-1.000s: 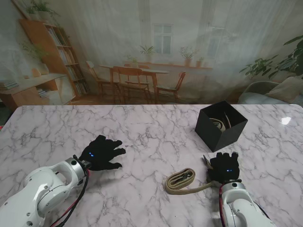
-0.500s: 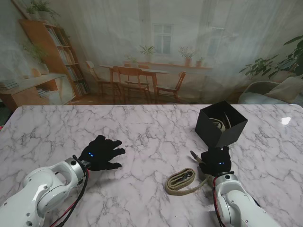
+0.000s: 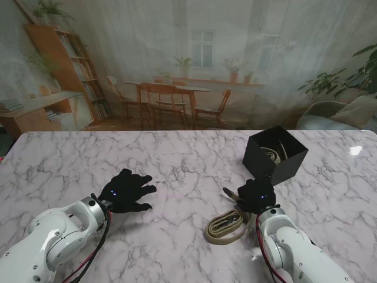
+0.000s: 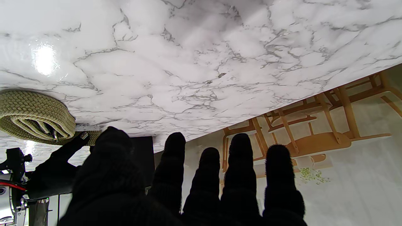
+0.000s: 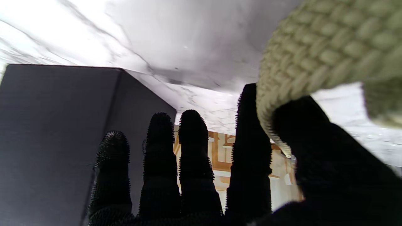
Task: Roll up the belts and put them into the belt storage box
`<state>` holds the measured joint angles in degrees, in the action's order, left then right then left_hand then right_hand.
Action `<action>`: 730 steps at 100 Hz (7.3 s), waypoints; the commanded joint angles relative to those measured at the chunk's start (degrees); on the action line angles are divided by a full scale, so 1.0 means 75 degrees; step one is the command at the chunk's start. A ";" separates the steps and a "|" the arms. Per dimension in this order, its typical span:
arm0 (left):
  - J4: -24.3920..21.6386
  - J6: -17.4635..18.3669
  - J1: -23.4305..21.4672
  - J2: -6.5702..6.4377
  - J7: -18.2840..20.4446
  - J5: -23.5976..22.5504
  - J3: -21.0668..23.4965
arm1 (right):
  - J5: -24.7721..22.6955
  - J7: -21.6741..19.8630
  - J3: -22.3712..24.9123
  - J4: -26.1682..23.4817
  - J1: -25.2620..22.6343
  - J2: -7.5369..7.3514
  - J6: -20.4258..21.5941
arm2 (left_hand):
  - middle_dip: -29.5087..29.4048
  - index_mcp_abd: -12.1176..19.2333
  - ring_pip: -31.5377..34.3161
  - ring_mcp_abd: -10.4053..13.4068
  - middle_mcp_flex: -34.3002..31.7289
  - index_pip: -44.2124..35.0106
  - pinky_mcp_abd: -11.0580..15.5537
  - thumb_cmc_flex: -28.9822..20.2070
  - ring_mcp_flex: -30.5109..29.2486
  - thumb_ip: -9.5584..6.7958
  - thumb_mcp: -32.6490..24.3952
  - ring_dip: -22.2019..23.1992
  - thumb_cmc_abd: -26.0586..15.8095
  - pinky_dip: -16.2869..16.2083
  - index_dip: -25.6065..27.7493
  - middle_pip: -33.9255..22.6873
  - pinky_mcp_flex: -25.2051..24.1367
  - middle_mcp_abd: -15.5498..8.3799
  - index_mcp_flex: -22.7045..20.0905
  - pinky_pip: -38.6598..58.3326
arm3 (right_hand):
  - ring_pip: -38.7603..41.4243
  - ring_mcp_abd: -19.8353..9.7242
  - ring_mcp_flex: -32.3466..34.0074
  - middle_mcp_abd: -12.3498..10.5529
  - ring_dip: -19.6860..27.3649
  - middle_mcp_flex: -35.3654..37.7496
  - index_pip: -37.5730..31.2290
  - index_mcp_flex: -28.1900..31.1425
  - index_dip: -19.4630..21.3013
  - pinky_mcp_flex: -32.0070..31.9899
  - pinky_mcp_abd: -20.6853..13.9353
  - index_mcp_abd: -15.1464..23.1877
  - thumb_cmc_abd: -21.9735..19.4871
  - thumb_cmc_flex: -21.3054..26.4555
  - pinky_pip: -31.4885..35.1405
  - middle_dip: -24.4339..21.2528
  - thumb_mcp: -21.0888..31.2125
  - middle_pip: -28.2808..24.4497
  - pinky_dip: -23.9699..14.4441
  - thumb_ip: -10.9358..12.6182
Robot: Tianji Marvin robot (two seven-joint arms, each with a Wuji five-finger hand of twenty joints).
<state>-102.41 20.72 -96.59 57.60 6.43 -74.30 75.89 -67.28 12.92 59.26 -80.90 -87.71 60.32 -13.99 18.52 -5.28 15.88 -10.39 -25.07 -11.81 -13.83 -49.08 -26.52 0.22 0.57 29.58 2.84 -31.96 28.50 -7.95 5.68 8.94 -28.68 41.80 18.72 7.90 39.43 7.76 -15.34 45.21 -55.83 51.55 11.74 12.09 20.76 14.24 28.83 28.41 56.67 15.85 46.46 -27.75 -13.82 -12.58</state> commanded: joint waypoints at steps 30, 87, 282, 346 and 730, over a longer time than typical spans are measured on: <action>0.0029 0.0025 0.0019 0.0000 0.0127 0.0031 -0.0048 | -0.0373 -0.0320 -0.0284 0.0021 0.0349 -0.0142 0.1077 | -0.0100 0.0020 -0.0224 -0.0134 0.0161 -0.0061 -0.0289 0.0060 0.0033 0.0115 0.0126 -0.0053 -0.0373 -0.0013 0.0040 0.0162 -0.0137 0.0147 -0.0196 -0.0246 | -0.0092 -0.0169 -0.0018 -0.0233 -0.0012 -0.0166 0.0341 -0.0844 -0.0413 -0.0137 0.0228 0.1214 -0.0533 0.0008 -0.0181 -0.0115 0.0099 0.0338 -0.0028 -0.0081; 0.0029 -0.0004 0.0013 -0.0002 0.0157 0.0012 -0.0048 | 0.0218 -0.0666 0.0041 -0.0016 0.0209 -0.0143 0.2214 | -0.0105 0.0019 -0.0221 -0.0140 0.0208 -0.0054 -0.0287 0.0030 0.0033 0.0115 0.0122 -0.0053 -0.0388 -0.0012 0.0036 0.0171 -0.0135 0.0155 -0.0177 -0.0245 | -0.0183 -0.0146 -0.0830 -0.0044 0.0066 -0.1162 0.2533 -0.0931 0.1452 -0.0651 0.0237 -0.0563 -0.3773 -0.1843 -0.0312 -0.0033 -0.2445 0.0209 0.0106 0.0912; 0.0074 -0.0069 0.0045 -0.0009 0.0247 0.0016 -0.0112 | -0.0553 -0.1270 0.0527 -0.0868 -0.0719 -0.0419 0.4163 | -0.0107 -0.0027 -0.0218 -0.0146 0.0234 0.0038 -0.0284 0.0004 0.0040 0.0114 0.0129 -0.0056 -0.0447 -0.0008 -0.0018 0.0161 -0.0141 0.0146 -0.0028 -0.0235 | 0.1044 -0.0322 0.0481 0.0475 -0.0658 -0.2295 0.2546 -0.3718 0.2849 0.1874 -0.1547 -0.3256 0.2157 -0.0687 0.1160 0.1038 0.1646 -0.1731 -0.0645 0.0769; 0.0099 -0.0068 0.0085 -0.0012 0.0253 0.0014 -0.0152 | -0.0264 -0.1597 0.0349 -0.0853 -0.0763 -0.0379 0.3599 | -0.0107 -0.0017 -0.0217 -0.0140 0.0229 0.0032 -0.0282 -0.0003 0.0028 0.0114 0.0128 -0.0056 -0.0442 -0.0007 -0.0017 0.0158 -0.0144 0.0149 -0.0032 -0.0237 | 0.2490 -0.0358 0.1022 0.0557 -0.1504 -0.1786 0.1353 -0.3490 0.2800 0.3136 -0.1929 -0.3039 0.3121 -0.0443 0.1997 0.1738 0.2005 -0.2415 -0.1097 0.0438; 0.0429 -0.1065 0.0505 0.0094 0.0037 0.0509 -0.0612 | -0.0860 -0.0657 0.0096 0.2650 0.3917 -0.0523 0.2407 | -0.0008 0.0043 -0.0227 -0.0184 -0.0441 -0.0184 -0.0324 -0.0019 -0.0054 0.0115 0.0133 -0.0058 -0.0392 -0.0041 0.0100 0.0030 -0.0128 0.0035 -0.0373 -0.0282 | 0.1325 -0.0551 0.2422 -0.0254 -0.1511 0.0184 0.0108 -0.1722 0.0596 0.3717 -0.1520 -0.1054 0.1321 -0.0017 0.1604 0.0973 0.1779 -0.1364 -0.1149 -0.0253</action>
<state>-99.35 12.56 -92.98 58.30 5.97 -70.59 71.60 -73.11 7.60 59.93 -61.17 -58.15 56.64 3.99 18.50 -4.75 15.49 -11.02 -29.95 -13.75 -14.38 -48.74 -26.52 0.22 0.04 29.52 2.22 -31.96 29.24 -7.97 5.68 8.88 -32.38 41.15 30.64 3.70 58.67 4.82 -27.79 48.47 -53.74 35.46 14.33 41.23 9.22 0.02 44.24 28.26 69.16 24.40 55.37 -39.60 -23.11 -17.63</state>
